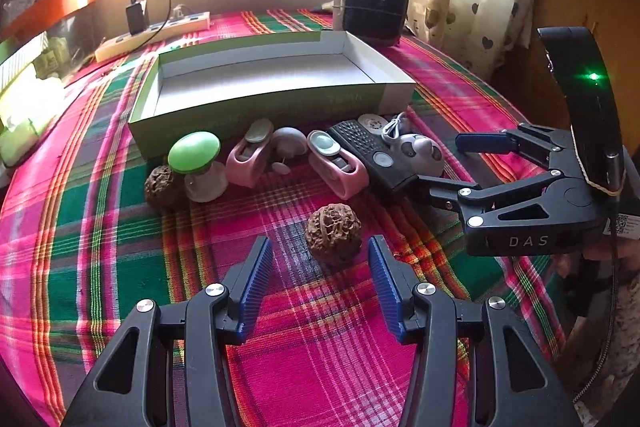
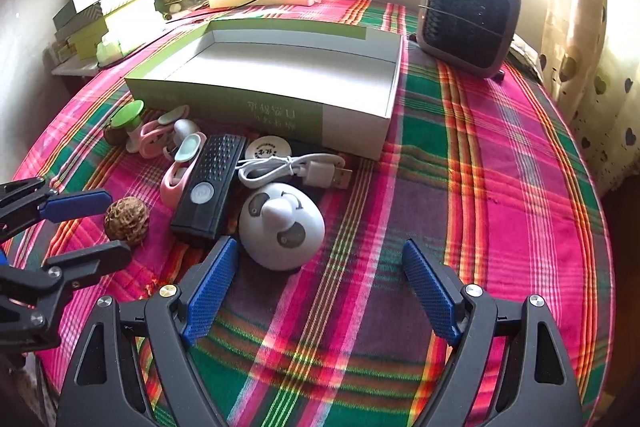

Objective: Organize objects
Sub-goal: 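Move left tool to a brown walnut while right tool moves to the white panda-face toy, then close left tool on the walnut while right tool closes on the panda toy, lift both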

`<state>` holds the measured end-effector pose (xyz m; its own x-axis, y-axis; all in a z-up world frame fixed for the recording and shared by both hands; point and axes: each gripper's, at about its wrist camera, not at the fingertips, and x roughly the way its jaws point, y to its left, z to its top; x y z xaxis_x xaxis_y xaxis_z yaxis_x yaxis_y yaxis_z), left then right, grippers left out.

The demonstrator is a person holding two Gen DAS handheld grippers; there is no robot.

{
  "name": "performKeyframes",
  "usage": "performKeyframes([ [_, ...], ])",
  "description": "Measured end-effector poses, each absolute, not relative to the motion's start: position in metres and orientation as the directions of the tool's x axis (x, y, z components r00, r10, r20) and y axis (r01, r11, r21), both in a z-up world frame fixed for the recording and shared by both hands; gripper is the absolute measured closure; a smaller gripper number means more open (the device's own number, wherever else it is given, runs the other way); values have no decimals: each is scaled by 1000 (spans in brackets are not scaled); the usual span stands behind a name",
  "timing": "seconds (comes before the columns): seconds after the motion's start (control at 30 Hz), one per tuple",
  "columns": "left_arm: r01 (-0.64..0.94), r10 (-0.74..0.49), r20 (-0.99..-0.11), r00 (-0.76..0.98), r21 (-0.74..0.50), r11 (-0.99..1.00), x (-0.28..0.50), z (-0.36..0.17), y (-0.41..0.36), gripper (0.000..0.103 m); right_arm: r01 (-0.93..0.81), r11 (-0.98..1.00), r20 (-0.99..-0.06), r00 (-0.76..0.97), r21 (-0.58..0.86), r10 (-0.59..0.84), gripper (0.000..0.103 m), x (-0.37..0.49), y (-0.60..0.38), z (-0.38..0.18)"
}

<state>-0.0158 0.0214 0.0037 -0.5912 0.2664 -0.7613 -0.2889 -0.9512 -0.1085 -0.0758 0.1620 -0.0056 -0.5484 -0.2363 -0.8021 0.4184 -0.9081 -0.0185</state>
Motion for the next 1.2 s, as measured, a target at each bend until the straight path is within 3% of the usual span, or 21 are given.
performKeyframes([
  [0.17,-282,259,-766,-588,-105,-954,-21,3,21,55,452,-891,-798,-552,-41,-244,19,-79,157,-5],
  [0.3,-285,260,-769,-584,-105,-953,-23,3,21,55,474,-880,-796,-543,-27,-268,31,-81,155,-4],
  [0.5,-276,265,-768,-583,-119,-954,-26,3,20,57,486,-874,-791,-538,-8,-292,42,-79,153,-4],
  [0.73,-280,274,-765,-583,-127,-951,-27,3,20,69,504,-864,-784,-538,-4,-310,59,-74,148,-3],
  [0.8,-282,276,-764,-583,-128,-951,-27,3,20,75,503,-865,-784,-539,-5,-308,59,-74,148,-3],
  [1.2,-287,281,-756,-591,-128,-949,-24,5,21,75,486,-874,-782,-542,8,-309,59,-73,151,-3],
])
